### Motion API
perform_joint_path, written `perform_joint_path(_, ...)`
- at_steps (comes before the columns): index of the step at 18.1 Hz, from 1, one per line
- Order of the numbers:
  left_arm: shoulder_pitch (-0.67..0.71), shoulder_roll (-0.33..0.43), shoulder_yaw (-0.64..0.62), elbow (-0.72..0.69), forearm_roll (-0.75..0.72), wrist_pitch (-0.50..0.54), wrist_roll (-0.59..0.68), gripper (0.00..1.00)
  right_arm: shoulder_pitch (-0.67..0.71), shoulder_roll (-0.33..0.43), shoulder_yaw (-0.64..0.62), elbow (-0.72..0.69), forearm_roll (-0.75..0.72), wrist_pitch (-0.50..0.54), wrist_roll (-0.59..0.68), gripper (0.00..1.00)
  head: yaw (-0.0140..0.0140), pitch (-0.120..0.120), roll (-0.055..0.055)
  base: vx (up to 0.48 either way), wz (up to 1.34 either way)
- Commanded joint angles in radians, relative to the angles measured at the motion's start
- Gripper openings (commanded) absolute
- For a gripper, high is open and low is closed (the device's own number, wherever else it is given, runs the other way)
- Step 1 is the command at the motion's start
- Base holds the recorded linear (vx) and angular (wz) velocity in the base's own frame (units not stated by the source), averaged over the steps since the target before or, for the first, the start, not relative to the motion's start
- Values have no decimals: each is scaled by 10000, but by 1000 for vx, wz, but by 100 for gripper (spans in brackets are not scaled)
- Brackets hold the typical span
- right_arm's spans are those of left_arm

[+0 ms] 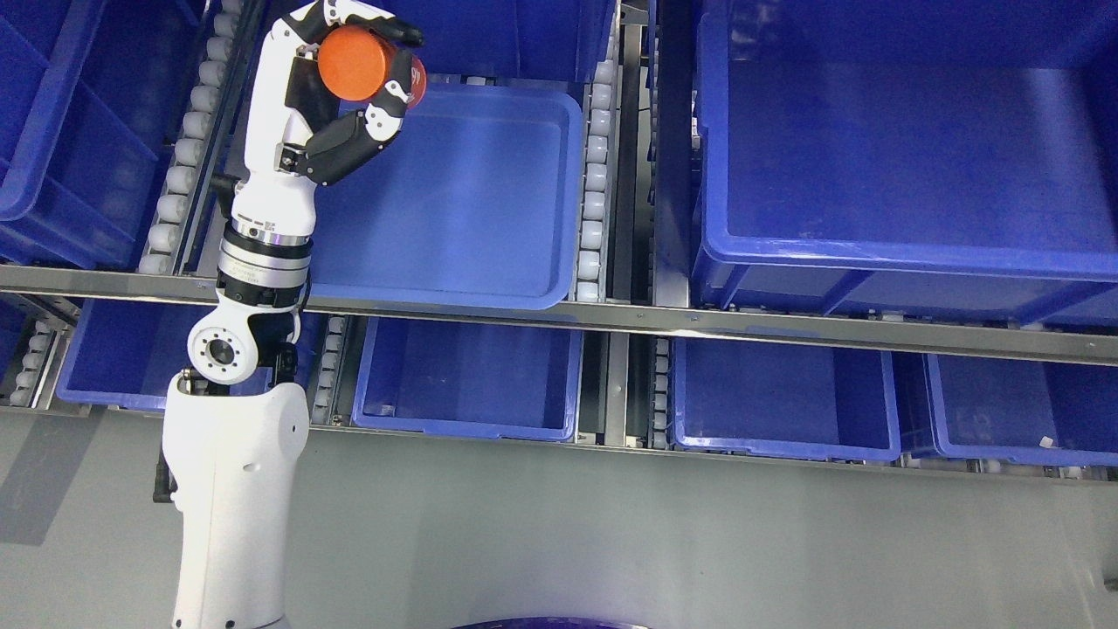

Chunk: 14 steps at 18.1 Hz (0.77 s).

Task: Grab orange capacitor from left shelf to right desk
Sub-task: 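Lift the orange capacitor up out of the blue tray with the left hand, then hold the capacitor raised in the left hand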

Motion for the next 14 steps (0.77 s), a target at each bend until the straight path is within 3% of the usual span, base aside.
perform_joint_path(1,-4,174,7,-188,1,12,30,1,337,-175,-108,-230,0,-7,-3,100,0,0,0,0,0)
perform_joint_path(14,-4,174,84,-172,1,-3,383,1,337,-175,-108,-230,0,-7,-3,100,0,0,0,0,0)
